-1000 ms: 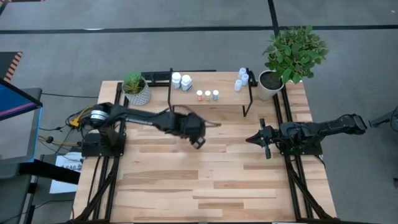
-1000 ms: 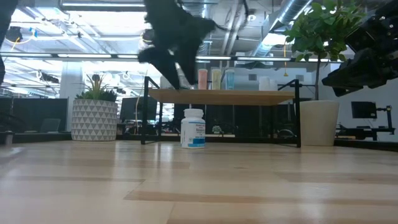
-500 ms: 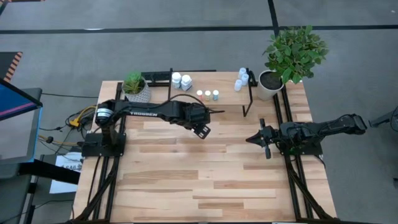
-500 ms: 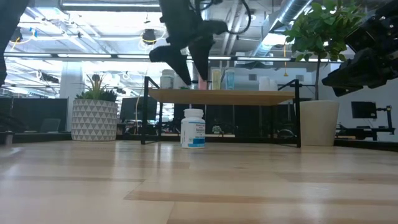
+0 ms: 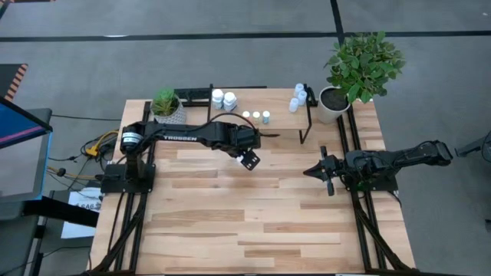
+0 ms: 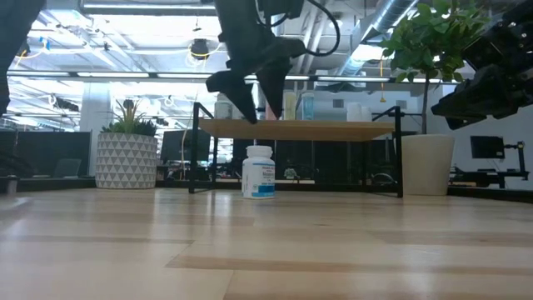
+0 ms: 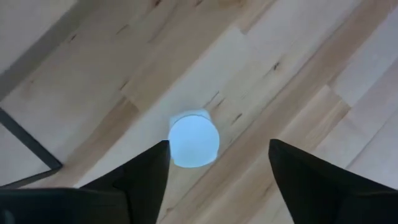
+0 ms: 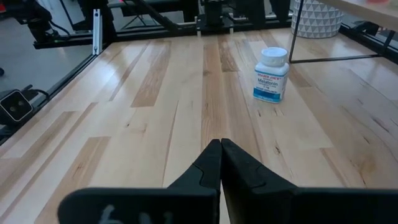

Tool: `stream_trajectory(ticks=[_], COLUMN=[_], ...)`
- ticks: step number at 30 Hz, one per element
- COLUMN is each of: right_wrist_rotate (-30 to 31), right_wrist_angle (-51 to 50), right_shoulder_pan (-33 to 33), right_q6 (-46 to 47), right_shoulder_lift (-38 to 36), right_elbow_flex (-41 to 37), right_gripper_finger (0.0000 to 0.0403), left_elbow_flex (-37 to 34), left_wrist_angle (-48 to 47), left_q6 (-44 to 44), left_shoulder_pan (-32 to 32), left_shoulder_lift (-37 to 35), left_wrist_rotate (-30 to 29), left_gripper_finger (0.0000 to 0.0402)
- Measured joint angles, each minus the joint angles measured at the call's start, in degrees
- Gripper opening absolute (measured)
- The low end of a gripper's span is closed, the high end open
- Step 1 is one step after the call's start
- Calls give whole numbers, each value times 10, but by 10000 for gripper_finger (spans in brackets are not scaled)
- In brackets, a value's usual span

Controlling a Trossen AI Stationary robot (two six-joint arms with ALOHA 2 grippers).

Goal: Pick and place medicine bottles onto shelf by color
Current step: Put the white medicine bottle on the shelf

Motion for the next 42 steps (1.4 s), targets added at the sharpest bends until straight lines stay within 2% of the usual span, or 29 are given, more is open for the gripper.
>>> stream_trajectory(ticks=[5,9,14,18,22,31,36,42], right_wrist_rotate=[0,0,0,0,0,0,0,0], right_wrist_angle=[-1,-1,-1,-1,-2,-2,-2,-2], right_shoulder_pan=[0,0,0,0,0,0,0,0], right_q6=[-1,-2,-1,0,0,0,0,0], right_shoulder_lift=[0,0,0,0,0,0,0,0], right_elbow_flex=[0,0,0,0,0,0,0,0], right_gripper_finger=[33,33,33,33,33,33,33,33], left_elbow_flex=[0,0,0,0,0,-11,-38,-57], left_wrist_angle=[0,1,15,14,-2,6,39,62], left_q6=[-10,-14,27,-3,-28,-59,-69,-73], left_shoulder_pan=[3,1,-1,-1,-8,-27,-33,-33], left_shoulder_lift=[0,0,7,7,7,7,7,7], left_wrist_rotate=[6,5,4,-14,-69,-83,-141,-139], left_gripper_finger=[301,317,318,318,318,318,318,318])
